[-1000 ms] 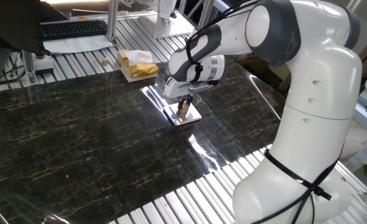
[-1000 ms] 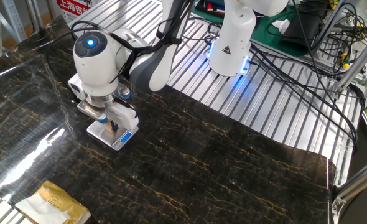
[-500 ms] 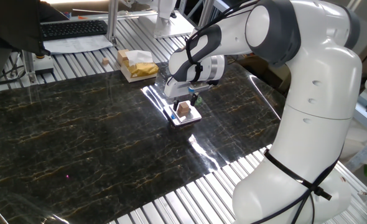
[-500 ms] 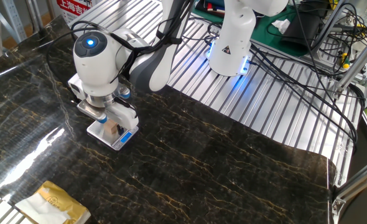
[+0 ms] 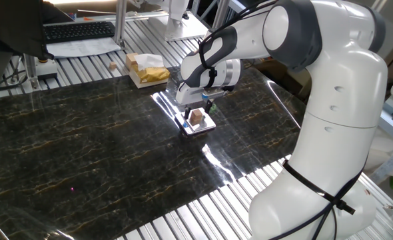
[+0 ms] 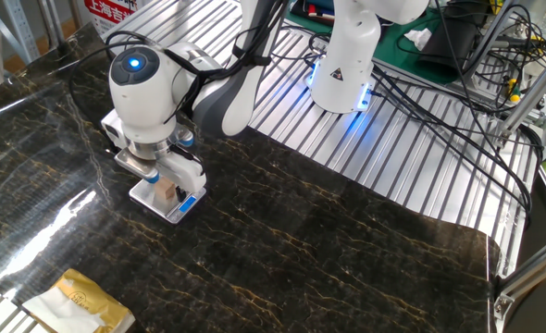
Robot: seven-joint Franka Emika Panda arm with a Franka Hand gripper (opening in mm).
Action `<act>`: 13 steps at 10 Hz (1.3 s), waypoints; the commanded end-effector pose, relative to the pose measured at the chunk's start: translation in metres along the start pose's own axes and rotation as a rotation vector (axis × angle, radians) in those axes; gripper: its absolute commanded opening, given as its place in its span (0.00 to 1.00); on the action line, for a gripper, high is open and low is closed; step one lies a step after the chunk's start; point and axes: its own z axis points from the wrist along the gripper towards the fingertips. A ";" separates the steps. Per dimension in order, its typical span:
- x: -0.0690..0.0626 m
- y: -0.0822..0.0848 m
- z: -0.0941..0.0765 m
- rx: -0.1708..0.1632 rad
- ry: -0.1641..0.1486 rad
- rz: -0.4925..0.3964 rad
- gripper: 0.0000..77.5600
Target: Place the block on the scale
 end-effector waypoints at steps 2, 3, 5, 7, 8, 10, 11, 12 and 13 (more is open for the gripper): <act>0.000 0.004 -0.023 0.003 -0.003 0.005 1.00; 0.000 0.004 -0.024 0.003 -0.003 0.005 1.00; 0.000 0.004 -0.030 0.005 -0.002 0.005 1.00; 0.003 0.002 -0.043 0.010 -0.001 0.003 1.00; 0.004 0.002 -0.046 0.013 -0.001 0.001 1.00; 0.005 0.002 -0.049 0.019 0.001 -0.006 1.00; 0.005 0.002 -0.049 0.019 0.001 -0.007 1.00; 0.006 0.002 -0.051 0.019 0.002 -0.014 1.00; 0.008 0.003 -0.056 0.020 0.004 -0.013 1.00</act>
